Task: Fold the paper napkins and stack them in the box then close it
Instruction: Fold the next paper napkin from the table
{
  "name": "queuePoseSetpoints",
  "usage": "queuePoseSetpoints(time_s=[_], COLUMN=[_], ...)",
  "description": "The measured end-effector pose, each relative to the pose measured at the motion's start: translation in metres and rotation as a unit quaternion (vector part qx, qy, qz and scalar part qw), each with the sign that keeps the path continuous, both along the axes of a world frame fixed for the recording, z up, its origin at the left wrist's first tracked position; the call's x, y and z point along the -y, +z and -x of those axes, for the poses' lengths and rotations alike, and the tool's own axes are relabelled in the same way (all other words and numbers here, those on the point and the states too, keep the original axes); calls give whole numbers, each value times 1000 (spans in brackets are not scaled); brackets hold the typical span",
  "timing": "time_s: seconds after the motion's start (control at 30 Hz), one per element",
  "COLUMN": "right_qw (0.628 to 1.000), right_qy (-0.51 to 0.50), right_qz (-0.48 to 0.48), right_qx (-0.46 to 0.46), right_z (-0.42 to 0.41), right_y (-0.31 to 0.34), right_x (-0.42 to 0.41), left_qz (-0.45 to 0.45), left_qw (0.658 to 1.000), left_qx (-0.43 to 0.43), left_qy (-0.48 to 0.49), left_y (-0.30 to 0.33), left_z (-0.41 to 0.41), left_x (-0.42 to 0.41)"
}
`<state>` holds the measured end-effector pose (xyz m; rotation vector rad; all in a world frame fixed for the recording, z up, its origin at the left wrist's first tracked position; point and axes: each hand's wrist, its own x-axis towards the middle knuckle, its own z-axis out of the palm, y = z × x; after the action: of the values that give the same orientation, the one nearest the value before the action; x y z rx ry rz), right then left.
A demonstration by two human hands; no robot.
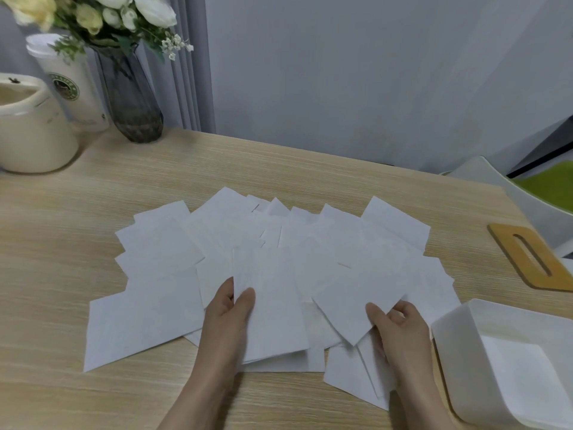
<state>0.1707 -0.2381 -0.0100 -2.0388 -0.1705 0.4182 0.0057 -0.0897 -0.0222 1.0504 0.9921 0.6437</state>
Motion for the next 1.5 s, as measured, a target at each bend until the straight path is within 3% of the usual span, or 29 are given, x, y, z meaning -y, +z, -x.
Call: queuePoseSetpoints(time_s=[0.1, 0.2, 0.47, 0.77, 0.93, 1.07, 1.5], right_qw=[990, 984, 997, 989, 987, 975, 973], right_qy=[-4, -7, -30, -15, 94, 169, 190], right_qz=[73, 77, -34, -92, -124, -120, -84], right_qx=[123, 160, 66, 115, -28, -83, -98], right_z=[4, 5, -6, -6, 14, 34, 44], right_y=[-5, -6, 0, 10, 12, 9, 1], right_x=[2, 4, 6, 2, -15, -33, -58], left_qz=[-2, 1, 46, 72, 81, 96, 104], left_qw=[1000, 1000, 999, 996, 996, 995, 995], left_qx=[-3, -7, -2, -11, 0, -3, -4], left_qy=[-1, -1, -11, -46, -41, -29, -14], left_y=[0, 1, 7, 4, 2, 1, -1], left_z=[0, 1, -1, 0, -1, -3, -2], left_x=[0, 0, 1, -1, -2, -2, -2])
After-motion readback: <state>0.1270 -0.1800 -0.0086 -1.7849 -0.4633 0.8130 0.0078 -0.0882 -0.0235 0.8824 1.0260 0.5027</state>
